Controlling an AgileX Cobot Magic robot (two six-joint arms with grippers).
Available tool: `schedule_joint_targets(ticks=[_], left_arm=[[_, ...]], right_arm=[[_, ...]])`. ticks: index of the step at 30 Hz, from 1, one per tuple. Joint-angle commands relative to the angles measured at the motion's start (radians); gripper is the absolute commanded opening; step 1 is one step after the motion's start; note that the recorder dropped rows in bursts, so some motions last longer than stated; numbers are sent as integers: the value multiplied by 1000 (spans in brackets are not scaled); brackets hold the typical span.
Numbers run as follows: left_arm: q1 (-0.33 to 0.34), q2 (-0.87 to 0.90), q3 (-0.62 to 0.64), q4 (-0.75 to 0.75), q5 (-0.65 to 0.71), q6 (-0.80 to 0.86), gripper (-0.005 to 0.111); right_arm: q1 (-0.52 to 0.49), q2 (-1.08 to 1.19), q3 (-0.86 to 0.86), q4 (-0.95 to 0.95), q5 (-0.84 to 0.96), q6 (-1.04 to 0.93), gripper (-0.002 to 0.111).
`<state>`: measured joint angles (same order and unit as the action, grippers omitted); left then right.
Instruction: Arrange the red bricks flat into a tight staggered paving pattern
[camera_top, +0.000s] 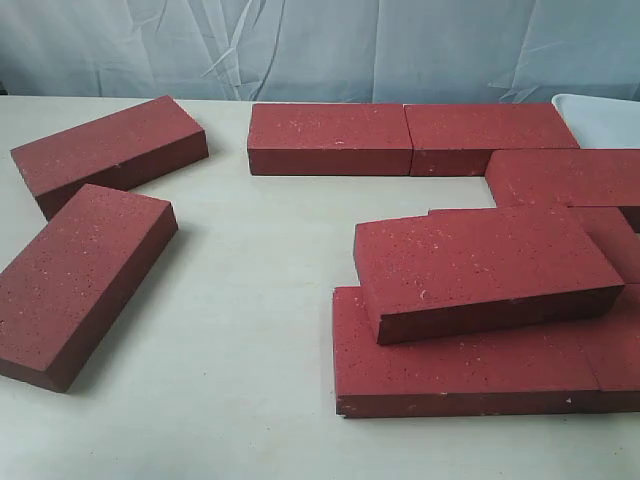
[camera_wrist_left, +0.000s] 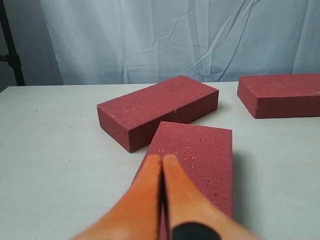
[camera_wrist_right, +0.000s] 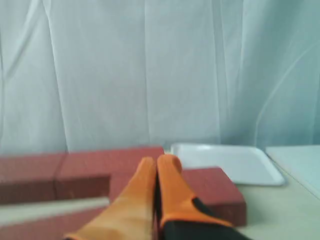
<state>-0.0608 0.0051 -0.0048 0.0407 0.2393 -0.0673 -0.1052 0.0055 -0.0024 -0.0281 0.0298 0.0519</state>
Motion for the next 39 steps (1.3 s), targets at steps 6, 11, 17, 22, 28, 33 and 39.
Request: schedule_joint_targets(ticks=[6, 11, 17, 22, 28, 33, 39], left_arm=[[-2, -5, 5, 4, 0, 0, 1], [-2, -5, 5, 4, 0, 0, 1], [-2, -5, 5, 4, 0, 0, 1], [-2, -5, 5, 4, 0, 0, 1], [-2, -5, 5, 4, 0, 0, 1], [-2, -5, 5, 4, 0, 0, 1], [-2, -5, 5, 4, 0, 0, 1]], right_arm=[[-4, 16, -48, -64, -471, 424, -1], [-4, 178, -288, -239, -408, 480, -1], [-4, 496, -593, -503, -286, 483, -1], [-4, 755, -736, -813, -242, 491, -1], [31, 1084, -852, -1020, 83, 473, -1], [129, 1239, -923, -768, 471, -47, -1], [148, 1337, -1157, 53, 982, -884, -1]])
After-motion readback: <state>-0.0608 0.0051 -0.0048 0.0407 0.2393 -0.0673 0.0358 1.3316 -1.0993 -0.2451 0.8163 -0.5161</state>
